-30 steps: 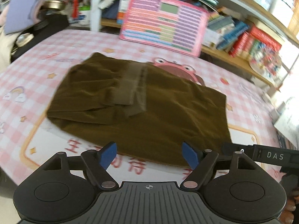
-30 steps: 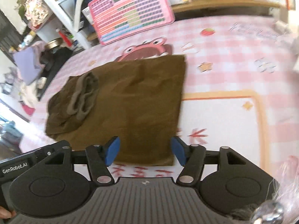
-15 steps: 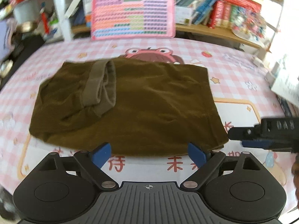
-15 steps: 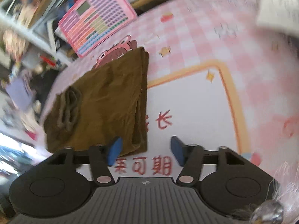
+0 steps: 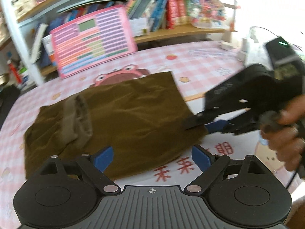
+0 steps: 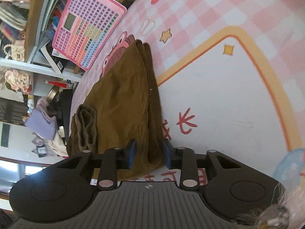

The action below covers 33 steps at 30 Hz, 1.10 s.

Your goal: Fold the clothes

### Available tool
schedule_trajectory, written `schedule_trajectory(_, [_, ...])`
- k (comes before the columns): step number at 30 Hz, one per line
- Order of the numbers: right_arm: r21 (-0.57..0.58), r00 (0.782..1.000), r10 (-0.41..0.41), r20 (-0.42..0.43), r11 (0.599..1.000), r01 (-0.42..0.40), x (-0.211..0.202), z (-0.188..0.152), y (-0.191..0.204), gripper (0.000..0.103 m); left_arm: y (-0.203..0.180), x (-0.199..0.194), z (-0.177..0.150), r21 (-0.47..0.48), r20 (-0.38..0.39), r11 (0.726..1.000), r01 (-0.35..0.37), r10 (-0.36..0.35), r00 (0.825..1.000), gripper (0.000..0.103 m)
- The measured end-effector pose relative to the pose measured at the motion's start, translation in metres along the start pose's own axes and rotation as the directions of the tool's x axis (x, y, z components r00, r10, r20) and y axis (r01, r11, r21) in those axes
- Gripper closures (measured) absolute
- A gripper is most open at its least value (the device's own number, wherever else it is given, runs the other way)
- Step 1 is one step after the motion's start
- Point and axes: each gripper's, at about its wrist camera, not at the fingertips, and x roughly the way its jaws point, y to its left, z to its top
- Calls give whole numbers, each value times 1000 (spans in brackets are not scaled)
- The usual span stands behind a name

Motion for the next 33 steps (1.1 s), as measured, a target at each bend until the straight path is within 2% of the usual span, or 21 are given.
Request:
schedule_trajectory(3, [2,999,49,-3,999,-49,-3,2,2,89,-13,13,2,125,-11,992,-14,15,1000,12])
schedule_trajectory(6, [1,996,86,0,996,-86,-7,5,9,89,-29,29,2,277,-10,959,-51,56,998,13])
schedule_trajectory(9, [-2,996,87,-2,996,-87,-9,7,14,89,-44,44,3,423,-2,902,-85,95,995,28])
schedule_trajectory(11, [-3,997,76,-4,997,-76,-9,7,16,89,-54,51,-2,498,33,858,-125,125,992,42])
schedule_trajectory(15, [-12,997,74,-2,997,-74,-12,8,18,89,-66,61,-6,582,93,792,-187,164,982,53])
schedule_trajectory(16, [-16,997,73,-3,997,-73,-12,9,18,88,-68,61,-7,597,109,777,-198,166,980,60])
schedule_trajectory(17, [-18,998,67,-4,998,-67,-11,9,18,83,-71,62,-9,612,125,763,-209,168,978,66])
schedule_trajectory(18, [-18,998,55,-1,998,-55,-11,10,18,72,-72,62,-9,613,134,763,-208,159,978,69])
schedule_trajectory(20, [-11,999,43,12,999,-43,-13,12,16,58,-72,61,-5,599,148,776,-200,138,979,93])
schedule_trajectory(21, [-1,999,43,21,999,-43,-13,15,14,57,-70,59,-2,584,146,790,-187,124,981,97])
schedule_trajectory(24, [39,999,44,32,998,-45,-10,24,8,49,-62,50,7,533,138,834,-146,85,987,99])
schedule_trajectory(29, [131,996,84,18,988,-85,11,47,0,45,-37,26,22,391,144,915,-103,49,988,100])
schedule_trajectory(33, [161,995,101,25,982,-103,31,68,5,44,-24,15,26,315,147,947,-67,21,989,100])
